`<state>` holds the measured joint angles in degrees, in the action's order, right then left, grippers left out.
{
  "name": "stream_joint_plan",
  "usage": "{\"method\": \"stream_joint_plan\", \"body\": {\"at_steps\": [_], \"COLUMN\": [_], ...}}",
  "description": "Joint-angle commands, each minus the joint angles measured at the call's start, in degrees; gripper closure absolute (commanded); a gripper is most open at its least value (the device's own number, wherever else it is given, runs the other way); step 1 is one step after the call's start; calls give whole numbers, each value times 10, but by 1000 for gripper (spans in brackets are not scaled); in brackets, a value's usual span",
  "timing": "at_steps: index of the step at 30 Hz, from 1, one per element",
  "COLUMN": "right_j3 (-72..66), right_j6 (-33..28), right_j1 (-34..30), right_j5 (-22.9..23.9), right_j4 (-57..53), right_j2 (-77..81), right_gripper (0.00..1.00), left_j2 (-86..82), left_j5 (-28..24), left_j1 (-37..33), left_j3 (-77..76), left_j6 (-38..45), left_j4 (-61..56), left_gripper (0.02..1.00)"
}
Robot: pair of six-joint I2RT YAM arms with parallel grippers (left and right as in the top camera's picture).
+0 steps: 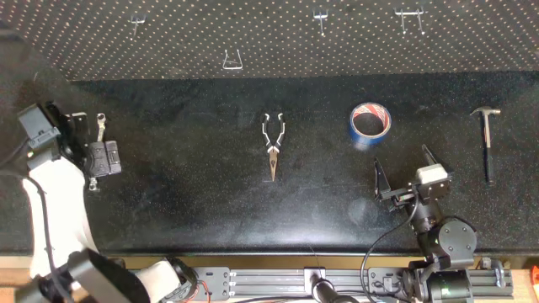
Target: Place Tools Onto Pegboard
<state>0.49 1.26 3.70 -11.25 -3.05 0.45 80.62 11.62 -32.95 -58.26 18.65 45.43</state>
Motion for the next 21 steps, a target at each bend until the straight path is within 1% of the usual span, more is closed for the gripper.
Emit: {"method": "stream_joint_plan", "body": {"at_steps": [1, 3, 6, 7, 8, 10, 13, 18, 19, 20, 21], "right_j3": [-3, -3, -3, -3, -3, -3, -3, -3, -3, -3, -3], "right_j6": [6, 6, 6, 6, 7, 6, 6, 6, 6, 6, 7], "right_j1": [-2, -2, -2, -2, -2, -2, -2, -2, -2, -2, -2], "right_j5": [3, 3, 3, 3, 3, 3, 3, 3, 3, 3, 3], "right_j4": [-3, -3, -3, -3, -3, -3, -3, -3, -3, -3, -3], "right_j2": [-4, -4, -4, -4, -4, -4, -4, -4, -4, -4, -4], "right_gripper": [27, 25, 25, 25, 25, 25, 25, 25, 25, 25, 25], "left_j2": [130, 178, 208, 217, 225, 243, 261, 285, 287, 287, 287], "left_j5": [-61, -126, -166, -185, -191, -192, -187, -133, -130, -119, -118], "left_j1": [-9, -24, -63, -77, -83, -83, -83, -83, -83, -83, -83], "left_j3": [-35, -79, -110, -110, -110, -110, -110, -110, -110, -110, -110], "left_j6": [119, 118, 122, 142, 165, 197, 198, 193, 193, 187, 186], "left_j4": [9, 23, 24, 26, 28, 39, 33, 21, 21, 22, 26], "left_gripper": [23, 25, 25, 25, 25, 25, 25, 25, 27, 51, 209]}}
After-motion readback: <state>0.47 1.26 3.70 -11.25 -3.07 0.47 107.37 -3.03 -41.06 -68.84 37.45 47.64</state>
